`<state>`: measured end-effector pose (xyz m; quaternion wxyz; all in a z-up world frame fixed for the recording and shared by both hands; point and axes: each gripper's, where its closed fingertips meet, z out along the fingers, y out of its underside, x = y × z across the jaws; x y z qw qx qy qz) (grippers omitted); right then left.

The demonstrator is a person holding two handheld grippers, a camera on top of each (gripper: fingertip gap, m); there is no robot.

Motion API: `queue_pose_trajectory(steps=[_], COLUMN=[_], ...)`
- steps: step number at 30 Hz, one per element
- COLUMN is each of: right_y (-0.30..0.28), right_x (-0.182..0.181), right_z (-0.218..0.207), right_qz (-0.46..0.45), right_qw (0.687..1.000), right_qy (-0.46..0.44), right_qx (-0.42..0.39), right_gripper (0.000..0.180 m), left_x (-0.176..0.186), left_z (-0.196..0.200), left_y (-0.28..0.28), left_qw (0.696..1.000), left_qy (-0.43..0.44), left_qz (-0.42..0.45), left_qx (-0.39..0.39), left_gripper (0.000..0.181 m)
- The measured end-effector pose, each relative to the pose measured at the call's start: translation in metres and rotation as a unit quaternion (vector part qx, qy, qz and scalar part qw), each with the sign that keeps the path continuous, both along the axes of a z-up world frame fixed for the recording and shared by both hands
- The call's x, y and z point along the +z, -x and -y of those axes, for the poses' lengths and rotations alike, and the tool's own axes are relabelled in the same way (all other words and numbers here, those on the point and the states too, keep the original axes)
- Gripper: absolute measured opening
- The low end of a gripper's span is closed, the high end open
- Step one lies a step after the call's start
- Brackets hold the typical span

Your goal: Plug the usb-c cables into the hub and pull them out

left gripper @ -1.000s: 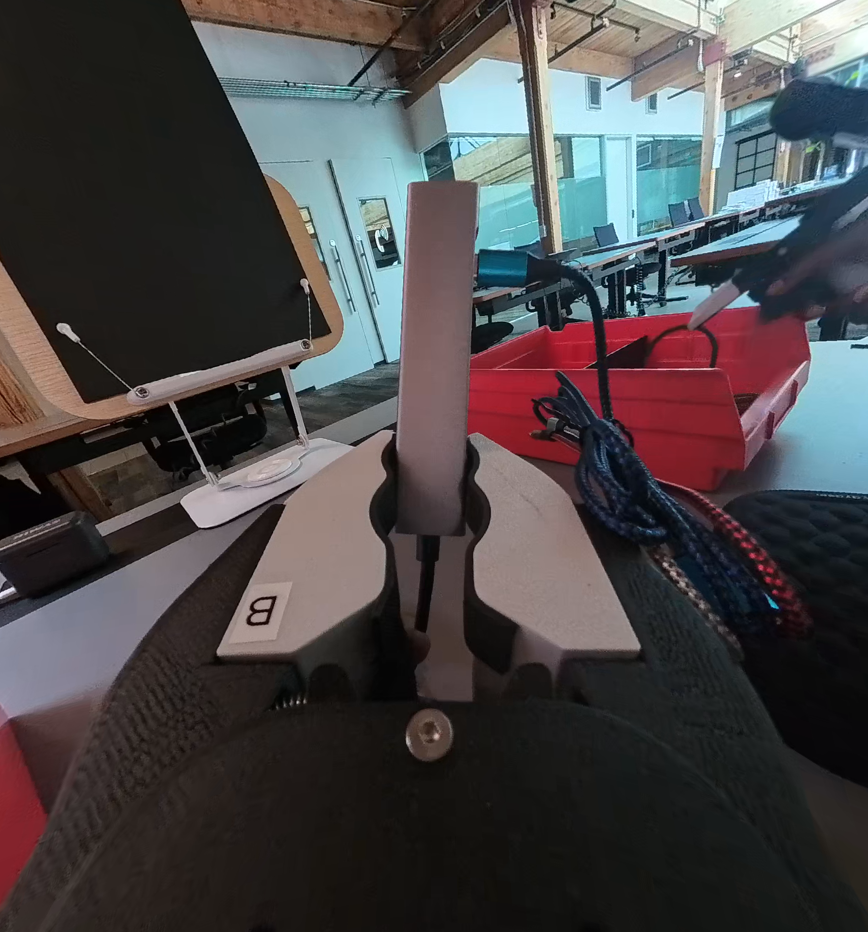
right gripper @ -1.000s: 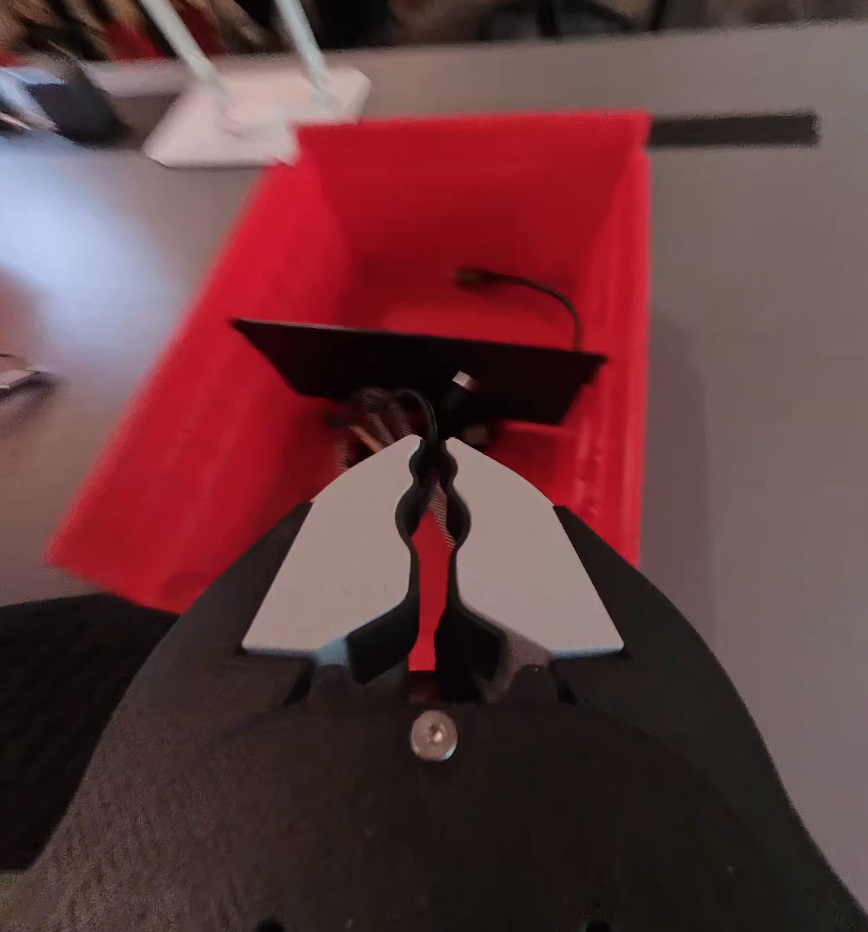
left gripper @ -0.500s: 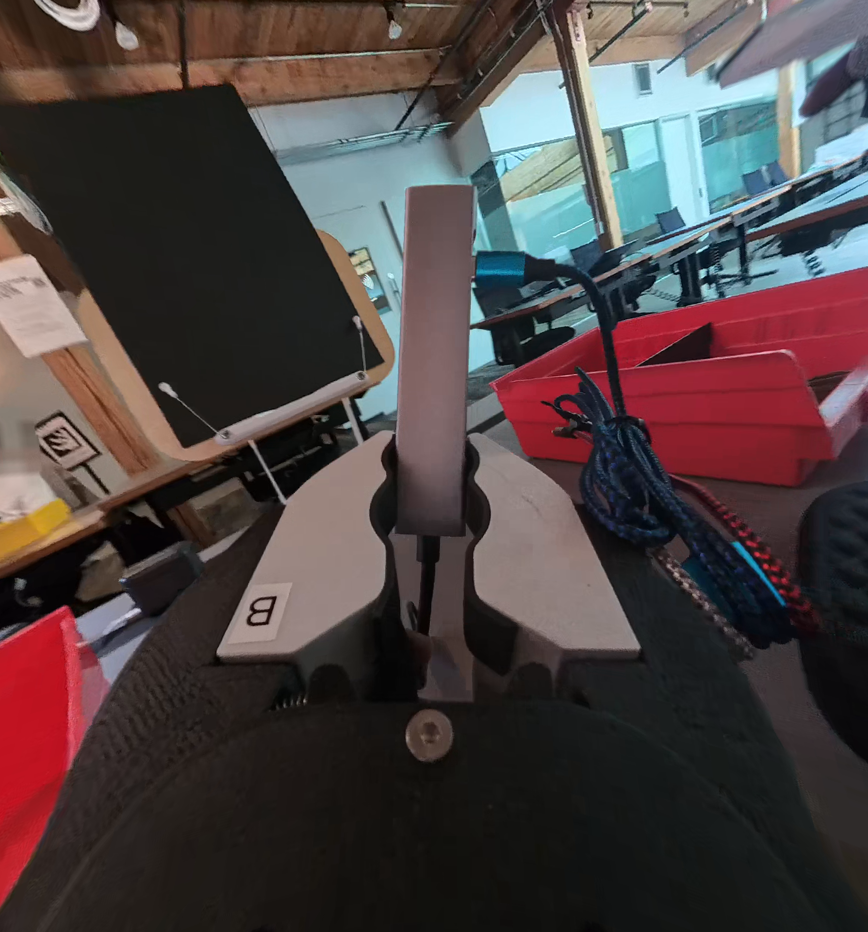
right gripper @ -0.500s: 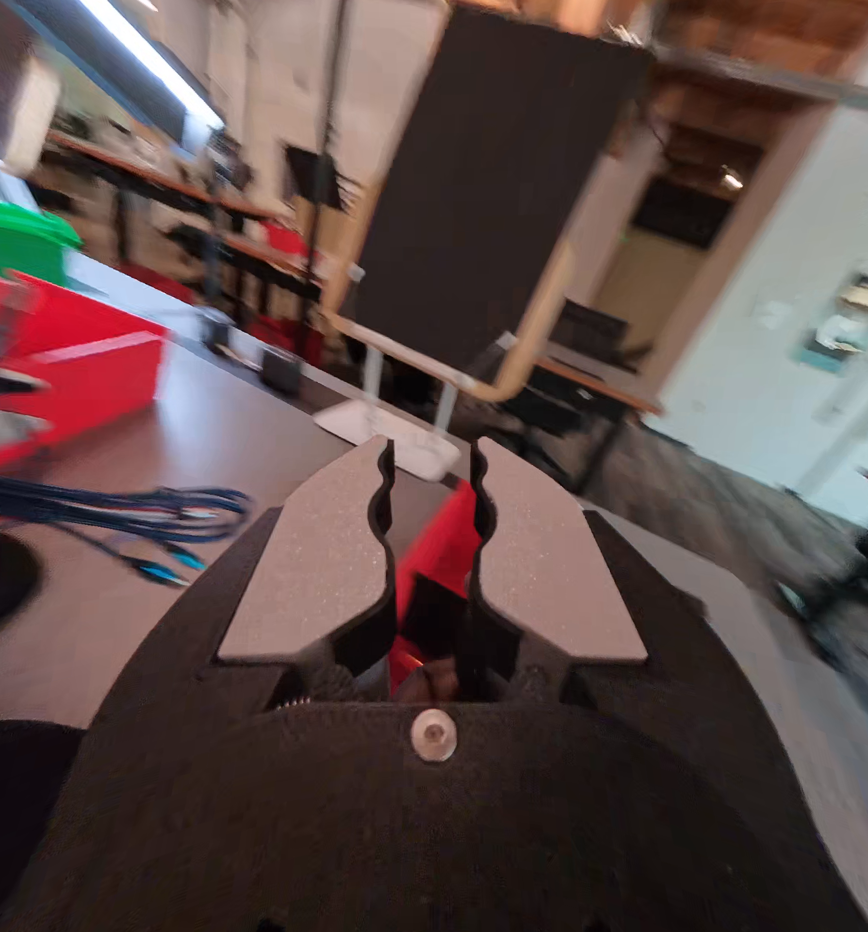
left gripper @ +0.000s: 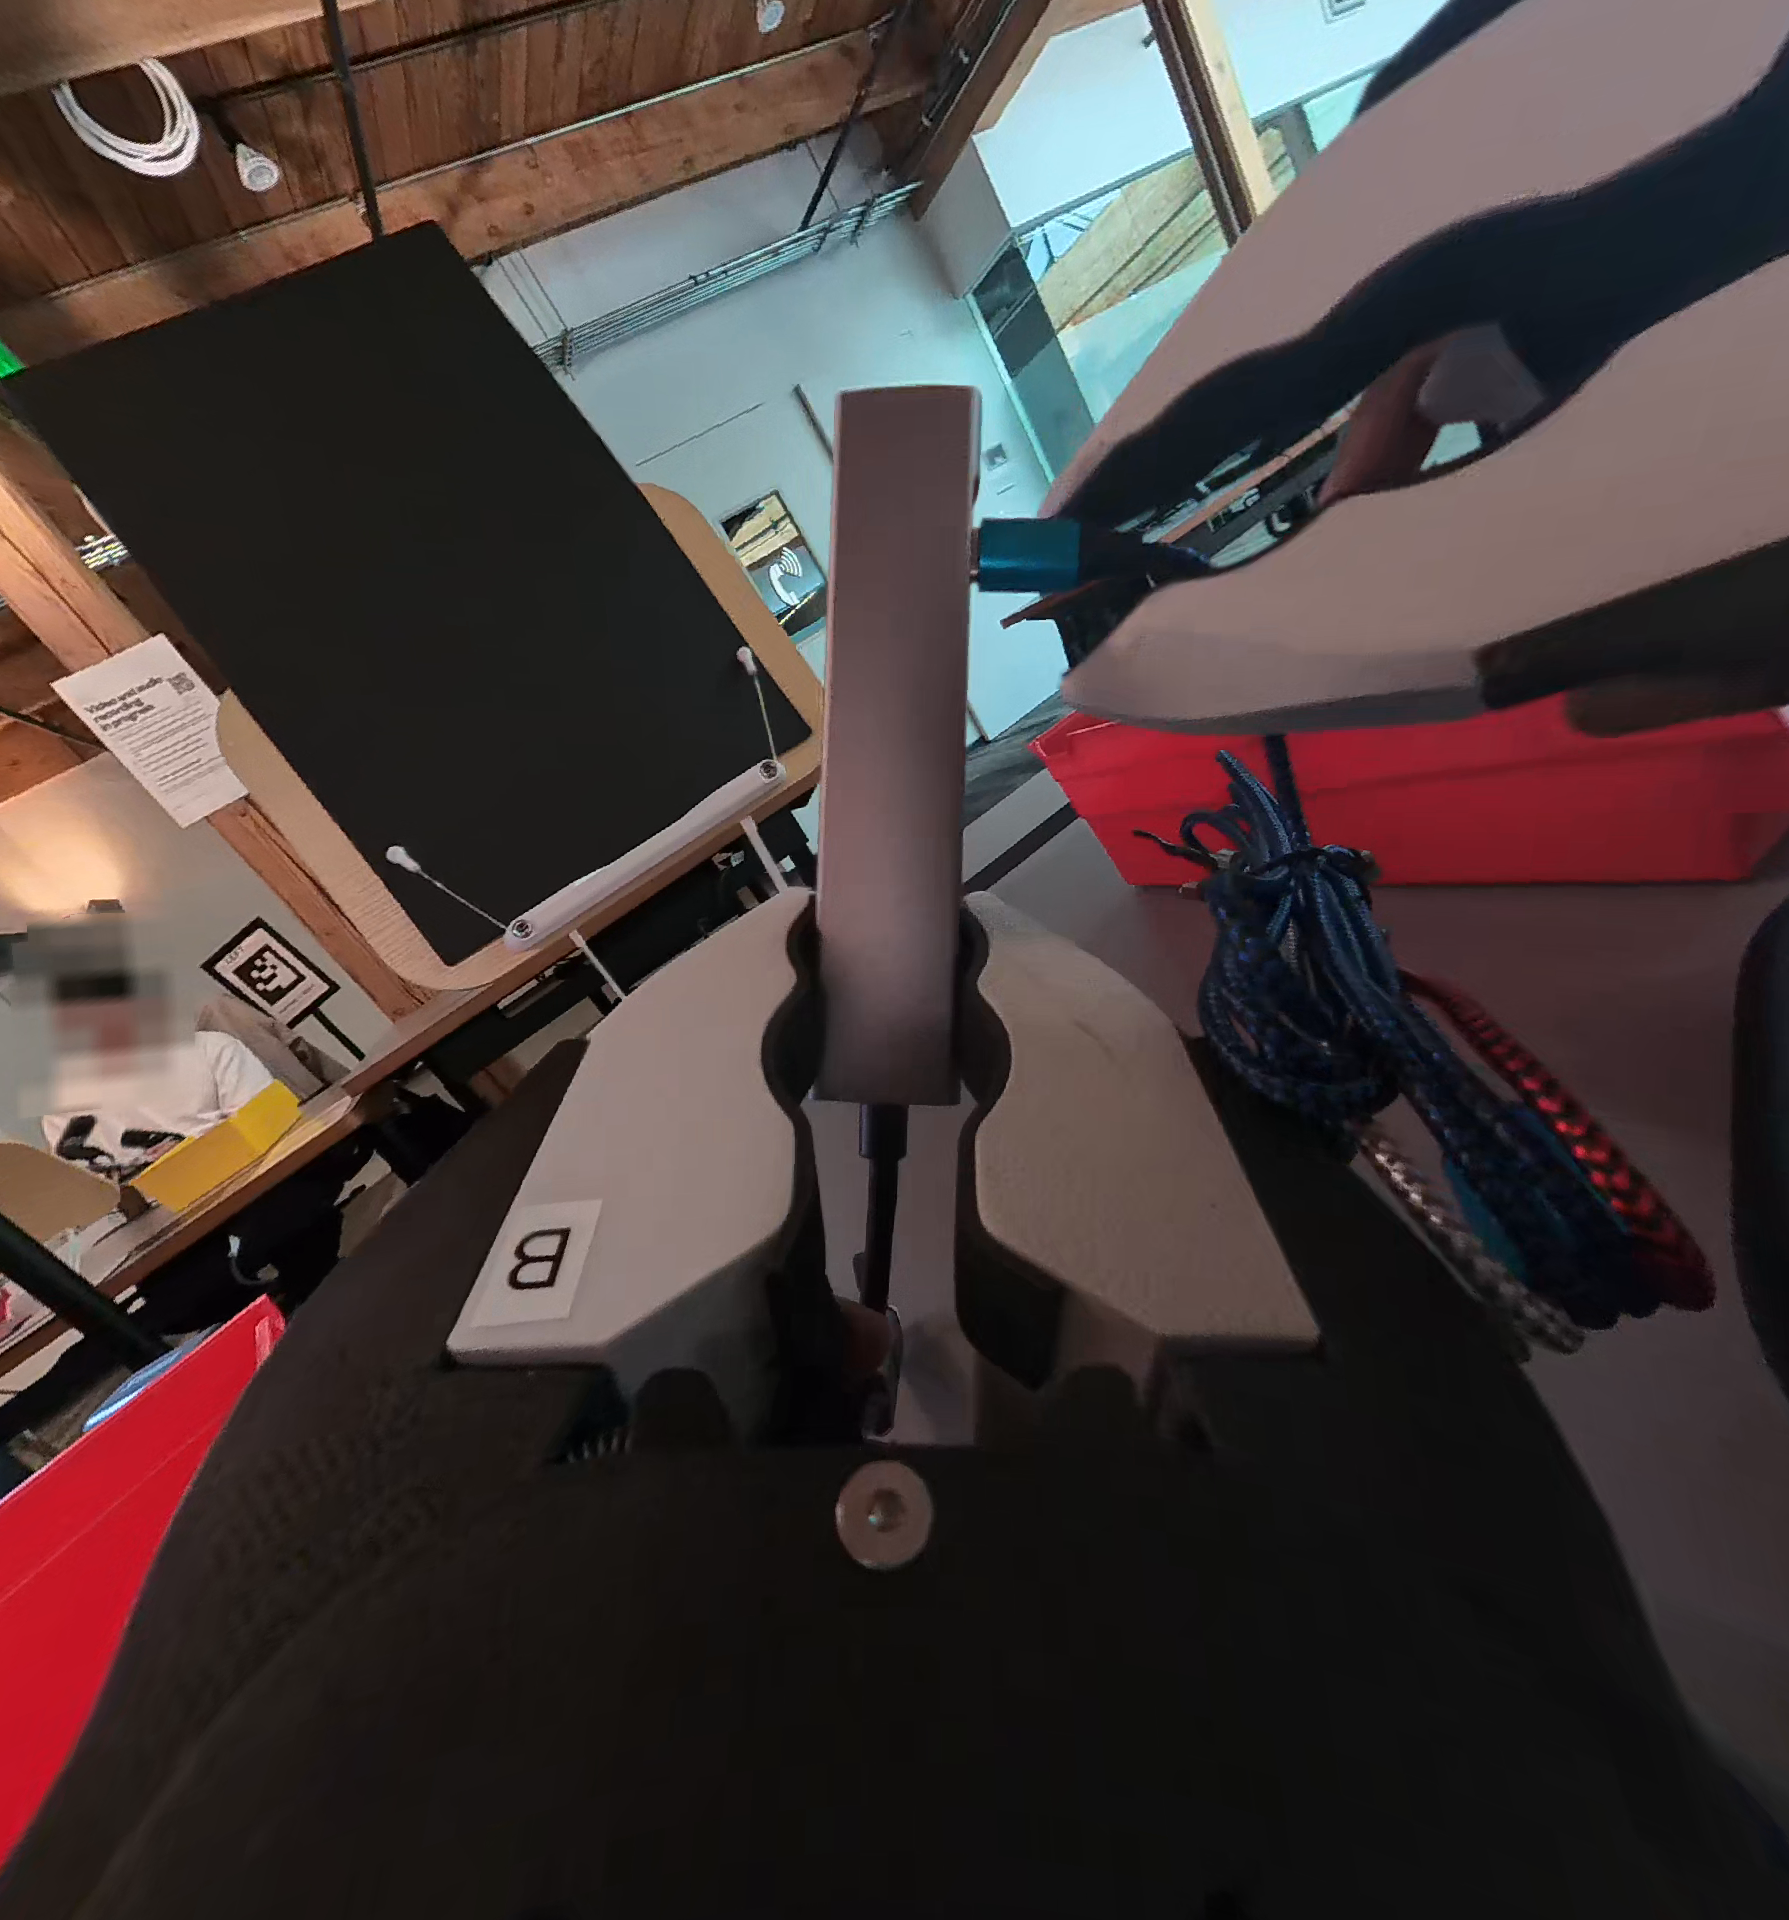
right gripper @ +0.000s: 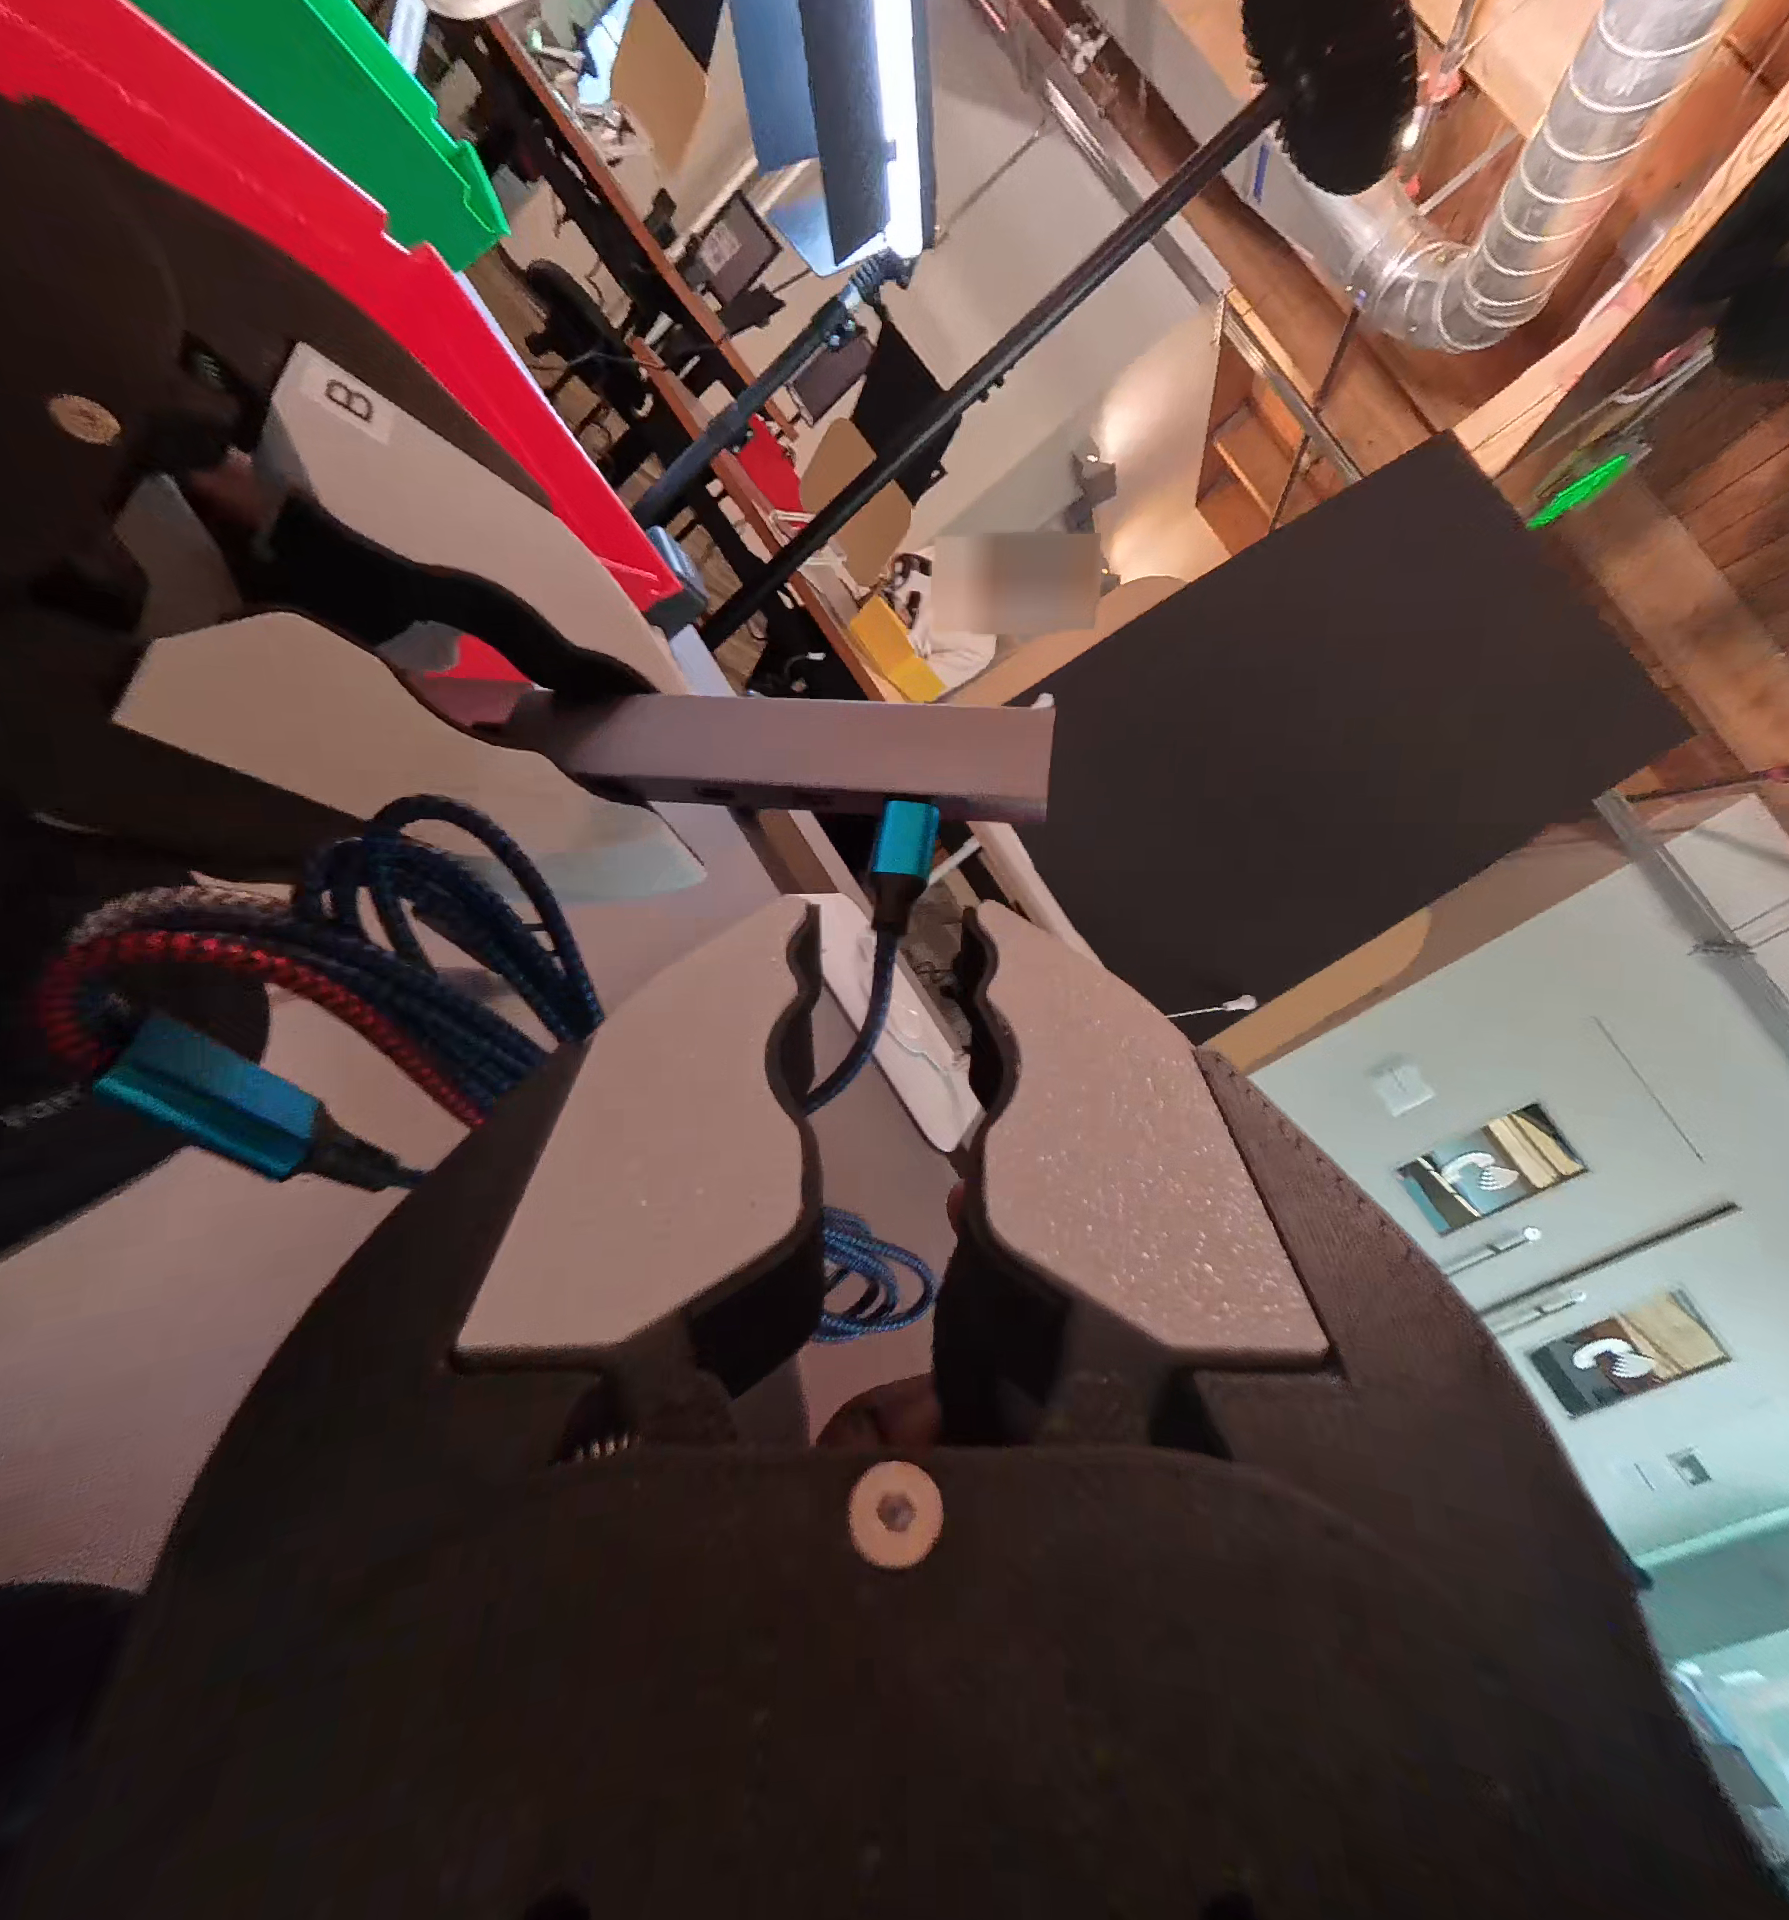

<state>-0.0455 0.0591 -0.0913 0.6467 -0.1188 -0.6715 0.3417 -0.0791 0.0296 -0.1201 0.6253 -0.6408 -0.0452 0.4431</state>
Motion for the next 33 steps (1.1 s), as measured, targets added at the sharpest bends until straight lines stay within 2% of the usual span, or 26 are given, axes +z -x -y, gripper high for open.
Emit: queue_pose_trajectory(steps=[4, 16, 19, 21, 23, 25, 27, 29, 33], right_y=[0.003, 0.018, 0.020, 0.023, 0.024, 0.026, 0.026, 0.023, 0.018], right_x=[0.000, -0.020, -0.023, -0.023, -0.022, -0.023, -0.023, -0.025, -0.027], right_z=[-0.001, -0.011, -0.014, -0.020, -0.025, -0.029, -0.028, -0.019, -0.003], right_qz=[-0.024, 0.012, 0.017, 0.022, 0.025, 0.029, 0.027, 0.029, 0.020], right_qw=[0.999, 0.999, 0.999, 0.999, 0.999, 0.999, 0.999, 0.999, 0.999], right_qy=[-0.016, -0.029, -0.032, -0.030, -0.018, -0.016, -0.019, -0.020, -0.042], right_qx=[-0.012, -0.026, -0.029, -0.035, -0.033, -0.035, -0.031, -0.014, -0.011], right_gripper=[0.010, 0.010, 0.010, 0.010, 0.010, 0.010, 0.009, 0.009, 0.009], left_x=[-0.005, -0.023, -0.022, -0.015, 0.000, 0.026, 0.038, 0.033, 0.009], left_z=[-0.006, -0.009, -0.010, -0.010, -0.007, 0.009, 0.024, 0.022, -0.006], left_y=[-0.003, 0.006, 0.005, 0.000, -0.010, -0.018, -0.020, -0.017, -0.025], left_qw=[1.000, 0.997, 0.997, 0.998, 0.995, 0.978, 0.959, 0.964, 0.986], left_qy=[0.020, 0.064, 0.060, 0.035, -0.024, -0.133, -0.192, -0.169, -0.055], left_qz=[-0.006, 0.033, 0.037, 0.040, 0.055, 0.077, 0.101, 0.105, 0.068], left_qx=[-0.004, 0.009, -0.001, -0.023, -0.078, -0.140, -0.183, -0.175, -0.143], left_gripper=[0.023, 0.023, 0.030, 0.037, 0.043, 0.043, 0.043, 0.046, 0.049])
